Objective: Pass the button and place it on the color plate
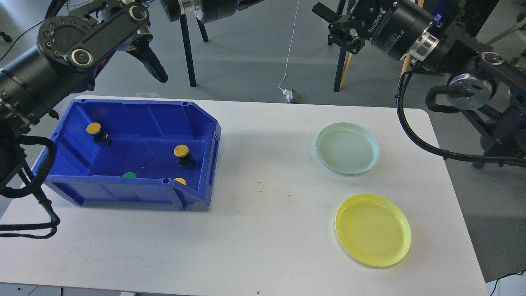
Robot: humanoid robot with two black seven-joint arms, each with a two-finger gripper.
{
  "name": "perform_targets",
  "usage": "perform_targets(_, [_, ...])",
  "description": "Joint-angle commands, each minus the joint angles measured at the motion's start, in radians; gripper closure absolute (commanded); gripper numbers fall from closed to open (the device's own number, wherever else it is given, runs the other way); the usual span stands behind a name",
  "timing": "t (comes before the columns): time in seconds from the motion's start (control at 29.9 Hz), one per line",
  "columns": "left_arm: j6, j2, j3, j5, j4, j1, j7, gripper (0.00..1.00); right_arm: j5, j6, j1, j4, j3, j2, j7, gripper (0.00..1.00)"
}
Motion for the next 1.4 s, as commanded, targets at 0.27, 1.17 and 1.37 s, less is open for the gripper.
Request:
perform_targets(0.27, [0.0,-0.004,0.005,-0.026,-0.001,-0.007,0.0,0.72,-0.034,-0.065,0.0,-0.008,-0.002,0.022,0.068,0.32])
perform_targets(1.17, [0.0,-0.004,0.005,-0.035,0.002,0.001,0.026,0.36,-0.034,-0.065,0.003,-0.038,0.0,0.044,0.054,0.76])
perform_targets(1.37, [0.0,-0.004,0.007,-0.031,0.002,0.002,0.051,0.09,-0.034,-0.065,0.004,-0.04,0.001,0.053,0.054,0.76])
